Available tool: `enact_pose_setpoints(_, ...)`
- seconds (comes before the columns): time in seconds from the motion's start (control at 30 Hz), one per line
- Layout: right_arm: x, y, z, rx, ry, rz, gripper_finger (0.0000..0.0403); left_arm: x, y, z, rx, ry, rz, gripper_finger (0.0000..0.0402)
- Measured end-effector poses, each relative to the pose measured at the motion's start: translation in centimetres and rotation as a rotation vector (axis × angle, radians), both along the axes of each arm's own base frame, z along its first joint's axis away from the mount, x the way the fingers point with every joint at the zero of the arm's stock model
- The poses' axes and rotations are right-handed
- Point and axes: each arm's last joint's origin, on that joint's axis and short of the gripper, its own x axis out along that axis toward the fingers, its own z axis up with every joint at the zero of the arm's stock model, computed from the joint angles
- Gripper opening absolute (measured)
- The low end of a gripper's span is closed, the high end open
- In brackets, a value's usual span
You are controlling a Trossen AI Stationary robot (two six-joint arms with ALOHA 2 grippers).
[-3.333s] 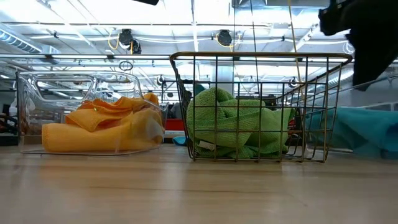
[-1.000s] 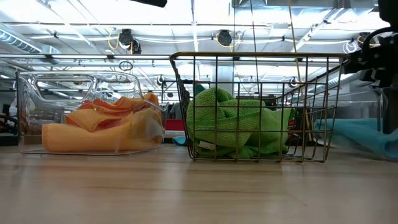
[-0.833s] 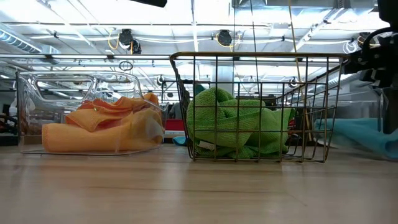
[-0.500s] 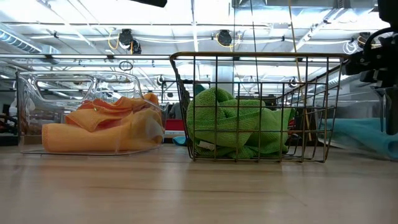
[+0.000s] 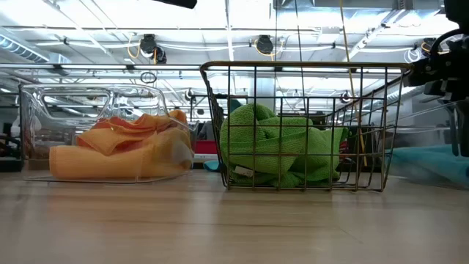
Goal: Sort microfiber towel by color & place in baskets
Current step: Put the bottom blue microfiber towel into the right transparent bin, then put the blue microfiber towel into the right transparent bin
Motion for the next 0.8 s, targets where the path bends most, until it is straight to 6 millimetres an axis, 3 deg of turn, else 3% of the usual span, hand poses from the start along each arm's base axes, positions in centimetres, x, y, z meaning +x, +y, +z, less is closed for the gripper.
enact_pose_setpoints(0.47,0.0,0.1,0.5,0.016,0.033,0.012,0.0,0.0,0.0,0.0,0.0,0.0,0.001,0.0212)
enact_pose_setpoints(0.57,0.2,0.3,1.3,0.021,0.041,0.009,0.0,0.2,0.3,0.0,0.06,0.005,0.0,0.0212)
enact_pose_setpoints(0.7,0.4,0.4,3.3,-0.007,0.062,-0.021,0.0,0.7,2.1,0.6,0.239,-0.075,0.238,0.0212)
enact_pose_setpoints(0.8,0.6,0.4,5.2,-0.04,0.042,-0.083,0.0,1.2,3.4,0.9,0.328,-0.046,0.267,0.0212)
